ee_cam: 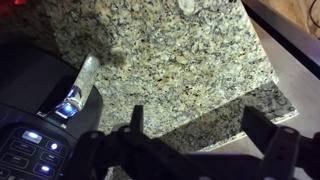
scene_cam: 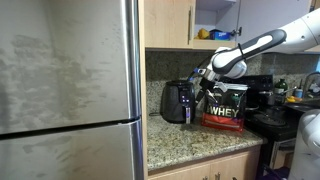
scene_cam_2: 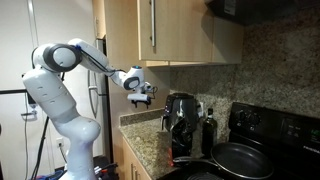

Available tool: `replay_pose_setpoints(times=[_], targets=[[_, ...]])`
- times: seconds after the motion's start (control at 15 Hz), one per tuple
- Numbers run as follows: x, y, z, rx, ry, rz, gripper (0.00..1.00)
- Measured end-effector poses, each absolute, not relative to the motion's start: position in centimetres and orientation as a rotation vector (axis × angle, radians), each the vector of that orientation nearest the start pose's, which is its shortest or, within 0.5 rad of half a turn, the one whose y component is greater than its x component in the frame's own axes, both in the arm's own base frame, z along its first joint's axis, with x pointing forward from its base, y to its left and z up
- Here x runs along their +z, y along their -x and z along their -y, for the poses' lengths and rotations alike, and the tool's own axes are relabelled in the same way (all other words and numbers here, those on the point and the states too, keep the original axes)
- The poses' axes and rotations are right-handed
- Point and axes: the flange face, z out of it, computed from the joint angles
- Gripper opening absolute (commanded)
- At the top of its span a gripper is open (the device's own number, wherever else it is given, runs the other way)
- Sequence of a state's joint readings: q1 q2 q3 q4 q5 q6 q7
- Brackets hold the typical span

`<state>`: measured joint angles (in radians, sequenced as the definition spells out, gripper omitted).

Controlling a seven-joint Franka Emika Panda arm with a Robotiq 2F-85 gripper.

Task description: Turn off the air fryer

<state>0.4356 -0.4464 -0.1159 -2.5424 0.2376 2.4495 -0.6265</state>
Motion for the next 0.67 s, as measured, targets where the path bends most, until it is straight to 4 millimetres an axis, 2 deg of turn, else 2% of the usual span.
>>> replay_pose_setpoints(times=[0.13,0.4,0.67], targets=[[44.8,-42.0,-14.9,-0.577,2.692,1.034,1.0],[43.3,-44.8,-17.6,-0.739,2.741,0.793,1.0],[43.3,-45.6,-17.6,-0.752,2.75,0.753,1.0]])
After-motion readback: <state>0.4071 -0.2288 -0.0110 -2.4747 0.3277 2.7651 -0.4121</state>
